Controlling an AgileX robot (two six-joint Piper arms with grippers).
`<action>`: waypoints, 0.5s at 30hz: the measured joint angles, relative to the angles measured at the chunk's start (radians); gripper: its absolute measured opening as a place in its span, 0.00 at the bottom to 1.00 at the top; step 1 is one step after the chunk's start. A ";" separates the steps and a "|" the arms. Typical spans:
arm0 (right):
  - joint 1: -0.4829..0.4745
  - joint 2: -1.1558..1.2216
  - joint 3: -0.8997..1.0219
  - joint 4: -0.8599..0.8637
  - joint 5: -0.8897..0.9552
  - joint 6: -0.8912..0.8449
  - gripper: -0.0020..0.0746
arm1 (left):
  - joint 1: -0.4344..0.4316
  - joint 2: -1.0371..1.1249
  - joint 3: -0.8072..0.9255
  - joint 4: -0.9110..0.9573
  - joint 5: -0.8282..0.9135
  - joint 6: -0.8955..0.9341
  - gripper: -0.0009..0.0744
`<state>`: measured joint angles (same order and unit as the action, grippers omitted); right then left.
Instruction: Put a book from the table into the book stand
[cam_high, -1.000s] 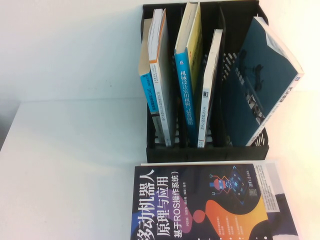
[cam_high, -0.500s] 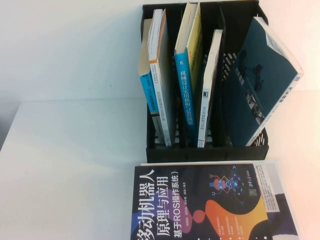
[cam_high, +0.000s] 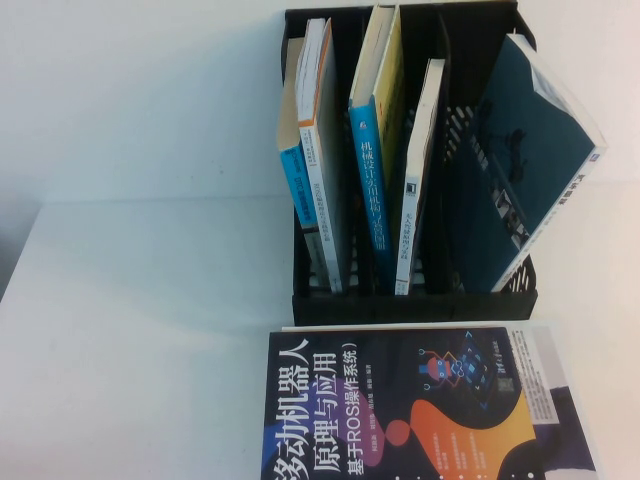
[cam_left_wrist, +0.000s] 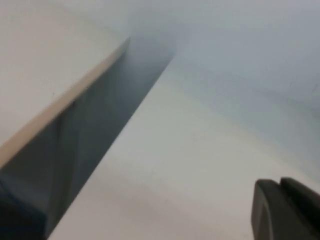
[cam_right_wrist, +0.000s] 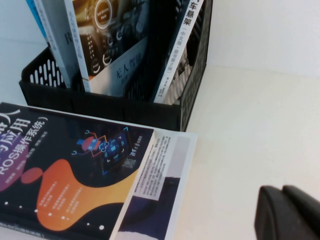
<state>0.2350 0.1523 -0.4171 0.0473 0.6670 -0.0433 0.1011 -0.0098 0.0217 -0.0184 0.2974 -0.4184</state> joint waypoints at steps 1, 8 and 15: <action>0.000 -0.001 0.000 0.000 0.000 0.000 0.02 | 0.000 0.000 -0.002 0.007 0.021 -0.001 0.01; 0.000 -0.002 0.000 0.000 0.002 0.002 0.02 | 0.000 -0.001 -0.010 0.018 0.057 -0.007 0.01; 0.000 -0.002 0.000 0.000 0.002 0.002 0.02 | 0.000 -0.001 -0.010 0.018 0.060 -0.007 0.01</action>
<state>0.2350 0.1500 -0.4171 0.0473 0.6686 -0.0415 0.1011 -0.0103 0.0112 0.0000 0.3570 -0.4254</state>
